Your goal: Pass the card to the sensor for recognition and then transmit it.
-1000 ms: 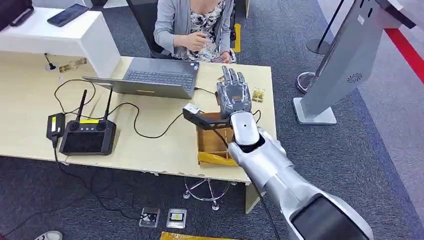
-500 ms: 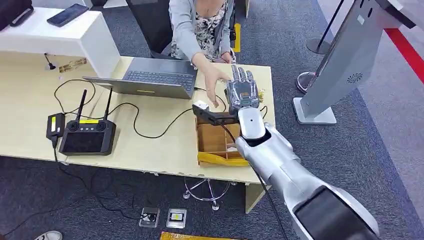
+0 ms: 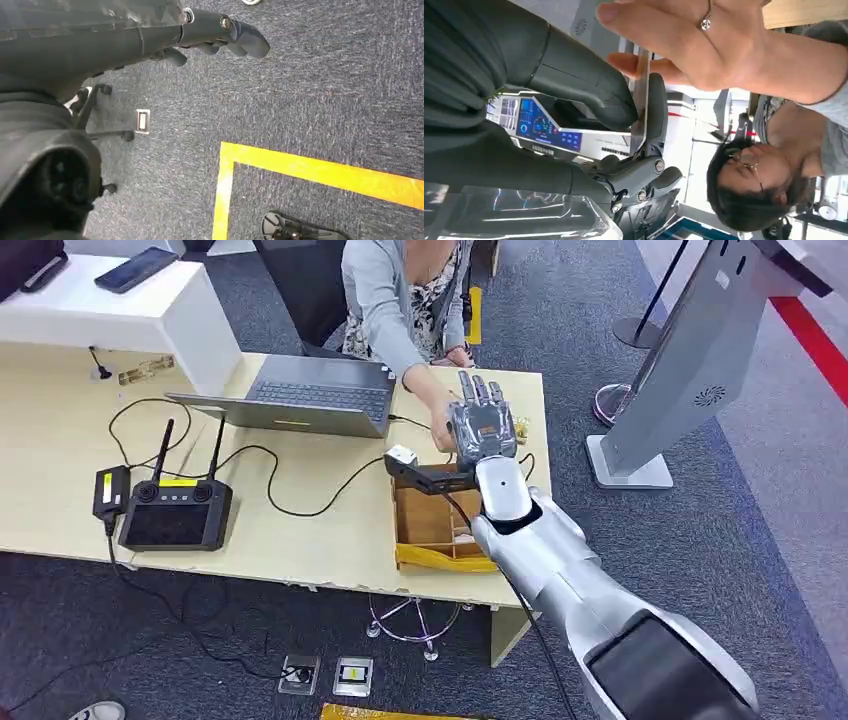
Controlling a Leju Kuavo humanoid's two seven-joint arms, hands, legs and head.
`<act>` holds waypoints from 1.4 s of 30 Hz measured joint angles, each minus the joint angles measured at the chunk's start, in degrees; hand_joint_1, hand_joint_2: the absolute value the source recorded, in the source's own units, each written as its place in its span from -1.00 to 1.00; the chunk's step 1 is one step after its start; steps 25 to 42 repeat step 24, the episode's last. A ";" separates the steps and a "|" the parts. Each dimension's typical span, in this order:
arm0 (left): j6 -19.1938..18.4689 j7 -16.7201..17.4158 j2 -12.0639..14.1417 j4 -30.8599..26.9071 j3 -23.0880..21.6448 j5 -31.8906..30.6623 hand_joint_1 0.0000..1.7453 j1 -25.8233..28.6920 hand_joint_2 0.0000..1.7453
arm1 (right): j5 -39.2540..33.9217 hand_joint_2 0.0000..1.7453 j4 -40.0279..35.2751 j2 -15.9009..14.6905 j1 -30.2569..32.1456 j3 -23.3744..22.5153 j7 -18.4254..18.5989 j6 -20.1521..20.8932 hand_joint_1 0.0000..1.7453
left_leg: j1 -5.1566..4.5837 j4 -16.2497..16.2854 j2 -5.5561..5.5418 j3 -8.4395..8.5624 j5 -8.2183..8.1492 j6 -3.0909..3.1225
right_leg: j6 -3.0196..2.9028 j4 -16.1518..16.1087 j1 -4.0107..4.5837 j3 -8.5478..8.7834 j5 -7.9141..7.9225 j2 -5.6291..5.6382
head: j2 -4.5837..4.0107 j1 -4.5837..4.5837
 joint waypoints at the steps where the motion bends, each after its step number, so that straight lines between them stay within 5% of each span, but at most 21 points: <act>1: 0.02 0.04 0.00 0.00 0.00 0.00 -1.00 0.00 -1.00 | 0.04 -1.00 0.13 0.09 -0.01 0.00 -0.04 0.00 -1.00 | 0.00 0.00 0.00 0.00 0.00 0.00 | 0.00 0.00 0.00 0.00 0.00 0.00 | 0.00 0.00; 19: 0.04 1.16 0.00 0.00 0.00 0.20 -1.00 0.00 -1.00 | -3.83 -1.00 0.98 0.24 -0.45 0.79 -1.11 -0.24 -1.00 | 0.00 0.02 0.02 0.03 0.00 0.00 | 0.00 -0.01 0.00 -0.03 0.00 0.02 | 0.00 0.00; 24: -0.39 1.14 0.00 0.00 0.02 0.70 -1.00 0.20 -1.00 | -12.71 -1.00 0.98 -4.31 -1.49 -2.32 -1.99 -2.73 -1.00 | -0.01 0.13 0.00 0.02 0.00 0.01 | 0.02 -0.03 -0.01 -0.02 0.01 -0.01 | 0.00 -0.02; 42: -0.39 1.14 0.00 0.00 0.02 0.70 -1.00 0.20 -1.00 | -12.71 -1.00 0.98 -4.31 -1.49 -2.32 -1.99 -2.73 -1.00 | -0.01 0.13 0.00 0.02 0.00 0.01 | 0.02 -0.03 -0.01 -0.02 0.01 -0.01 | 0.00 -0.02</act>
